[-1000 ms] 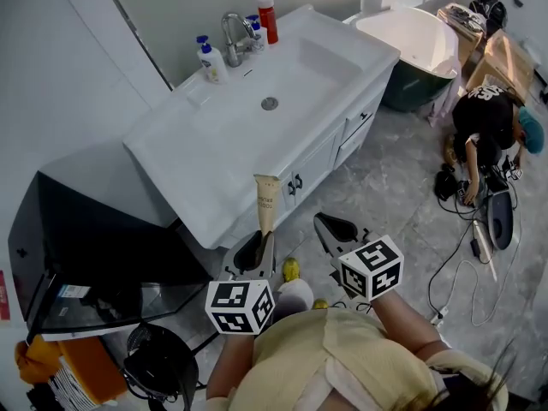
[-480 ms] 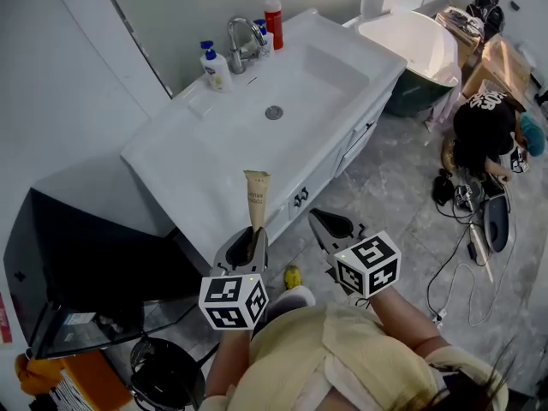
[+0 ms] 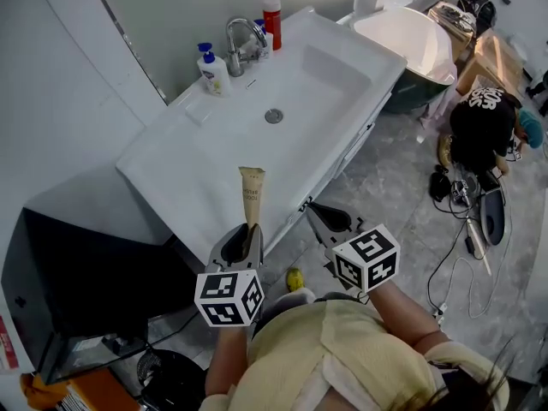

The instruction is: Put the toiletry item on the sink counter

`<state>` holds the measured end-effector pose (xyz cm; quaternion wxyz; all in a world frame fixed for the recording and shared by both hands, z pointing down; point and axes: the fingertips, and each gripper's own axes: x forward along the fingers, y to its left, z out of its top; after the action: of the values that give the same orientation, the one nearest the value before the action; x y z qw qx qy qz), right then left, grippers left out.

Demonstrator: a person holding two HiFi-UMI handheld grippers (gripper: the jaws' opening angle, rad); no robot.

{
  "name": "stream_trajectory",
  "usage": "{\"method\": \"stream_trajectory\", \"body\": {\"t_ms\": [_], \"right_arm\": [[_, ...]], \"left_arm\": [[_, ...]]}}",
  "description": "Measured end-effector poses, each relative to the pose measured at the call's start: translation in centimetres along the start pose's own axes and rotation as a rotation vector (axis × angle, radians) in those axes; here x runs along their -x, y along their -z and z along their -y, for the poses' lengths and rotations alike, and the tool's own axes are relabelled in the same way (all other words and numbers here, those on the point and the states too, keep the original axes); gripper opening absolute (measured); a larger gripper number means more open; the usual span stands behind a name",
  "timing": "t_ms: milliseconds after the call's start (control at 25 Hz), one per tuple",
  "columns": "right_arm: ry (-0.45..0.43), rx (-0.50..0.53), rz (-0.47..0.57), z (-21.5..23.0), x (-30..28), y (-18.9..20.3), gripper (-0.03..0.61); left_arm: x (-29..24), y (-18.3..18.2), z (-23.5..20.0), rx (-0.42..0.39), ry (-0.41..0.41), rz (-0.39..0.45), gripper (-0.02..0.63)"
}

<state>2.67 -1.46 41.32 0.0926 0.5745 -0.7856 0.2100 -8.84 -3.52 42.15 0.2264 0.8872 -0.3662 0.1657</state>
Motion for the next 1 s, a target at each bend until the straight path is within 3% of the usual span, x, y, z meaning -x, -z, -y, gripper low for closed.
{"method": "stream_trajectory", "body": {"t_ms": [600, 1000], "right_arm": [[-0.02, 0.059, 0.005, -0.2, -4.2, -2.2, 0.029], [-0.093, 0.083, -0.012, 1.2, -8.9, -4.1, 0.029]], "left_arm": [[-1.0, -1.8, -4.7, -0.016, -0.051, -0.002, 0.104], [-3.8, -3.5, -7.7, 0.002, -0.117, -0.007, 0.104]]}}
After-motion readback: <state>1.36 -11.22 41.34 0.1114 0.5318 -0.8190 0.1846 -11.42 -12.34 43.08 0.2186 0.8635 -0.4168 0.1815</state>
